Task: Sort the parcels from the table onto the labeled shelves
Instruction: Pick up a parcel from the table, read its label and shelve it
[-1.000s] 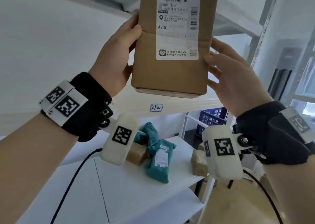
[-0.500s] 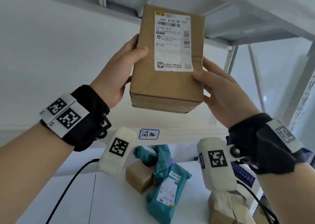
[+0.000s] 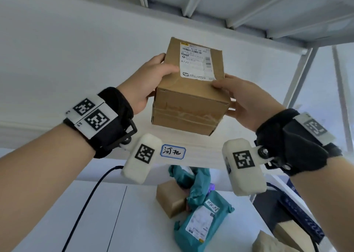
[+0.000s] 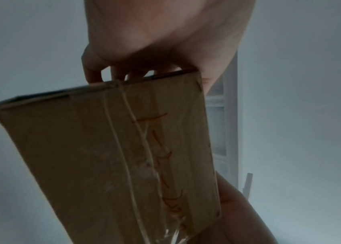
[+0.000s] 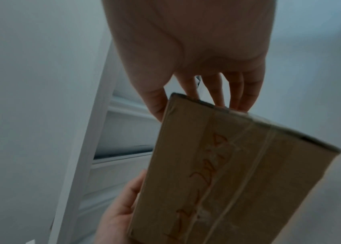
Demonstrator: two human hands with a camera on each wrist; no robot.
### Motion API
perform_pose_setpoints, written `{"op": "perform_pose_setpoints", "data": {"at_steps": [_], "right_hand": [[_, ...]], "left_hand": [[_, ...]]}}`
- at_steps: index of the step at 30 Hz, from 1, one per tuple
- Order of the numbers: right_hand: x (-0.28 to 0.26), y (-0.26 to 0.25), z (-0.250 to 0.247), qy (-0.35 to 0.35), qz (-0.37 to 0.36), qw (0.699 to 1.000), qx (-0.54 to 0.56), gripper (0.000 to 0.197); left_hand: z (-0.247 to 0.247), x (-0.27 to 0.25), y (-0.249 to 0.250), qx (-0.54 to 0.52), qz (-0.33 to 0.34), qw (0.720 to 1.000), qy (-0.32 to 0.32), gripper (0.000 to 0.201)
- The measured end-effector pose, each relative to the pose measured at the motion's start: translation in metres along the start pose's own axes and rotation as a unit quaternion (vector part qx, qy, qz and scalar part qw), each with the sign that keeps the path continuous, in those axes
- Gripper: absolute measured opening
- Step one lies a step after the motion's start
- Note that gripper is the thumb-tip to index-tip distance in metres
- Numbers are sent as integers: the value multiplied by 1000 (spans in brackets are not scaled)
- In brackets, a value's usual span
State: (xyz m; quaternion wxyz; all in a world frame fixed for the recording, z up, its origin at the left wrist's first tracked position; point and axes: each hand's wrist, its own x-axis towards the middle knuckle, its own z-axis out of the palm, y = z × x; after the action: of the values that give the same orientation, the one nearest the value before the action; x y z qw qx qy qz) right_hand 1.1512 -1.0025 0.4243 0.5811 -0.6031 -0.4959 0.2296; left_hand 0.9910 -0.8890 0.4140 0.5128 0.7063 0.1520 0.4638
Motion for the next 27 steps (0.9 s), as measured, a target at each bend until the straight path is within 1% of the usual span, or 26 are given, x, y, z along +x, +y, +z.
{"op": "perform_pose_setpoints", "data": {"at_steps": [3,6,8,10,11,13,15,16,17,18,19,20,21,24,27], "right_hand": [[6,4,9,-2,14,1000,-10,20],[11,9,17,-1,18,1000,-26,27],[14,11,21,3,22,999,-26,19],[16,11,26,3,29,999,-28,12],[19,12,28,4,31,999,-37,14],[22,14,32,18,37,998,-52,20],[26,17,33,37,47,997,-56,24],[28,18,33,40,52,996,-59,25],[29,18,34,40,56,996,-61,23],[31,19,34,39,61,995,-63,18],[32,19,35,42,65,995,-67,16],[33,19,36,45,68,994,-73,18],[35,19,36,49,69,993,-77,19],[40,21,36,60,66,993,-79,15],[41,21,37,63,66,992,-87,16]], "left_hand": [[-2,0,-6,12,-29,999,14,34],[-1,2,-9,21,-54,998,22,41],[-2,4,-13,22,-75,996,35,49],[-3,7,-19,22,-88,995,42,36],[-3,6,-21,19,-96,994,44,32],[-3,9,-28,24,-104,993,42,46],[-4,13,-34,38,-107,992,50,70],[-5,16,-37,46,-113,991,54,73],[-6,17,-39,52,-120,990,55,66],[-7,18,-40,57,-126,989,52,48],[-7,19,-40,62,-132,988,51,27],[-7,21,-41,64,-138,987,52,17],[-7,22,-41,66,-140,987,54,17],[-8,27,-45,76,-143,985,53,16],[-8,30,-46,84,-142,985,59,17]]}}
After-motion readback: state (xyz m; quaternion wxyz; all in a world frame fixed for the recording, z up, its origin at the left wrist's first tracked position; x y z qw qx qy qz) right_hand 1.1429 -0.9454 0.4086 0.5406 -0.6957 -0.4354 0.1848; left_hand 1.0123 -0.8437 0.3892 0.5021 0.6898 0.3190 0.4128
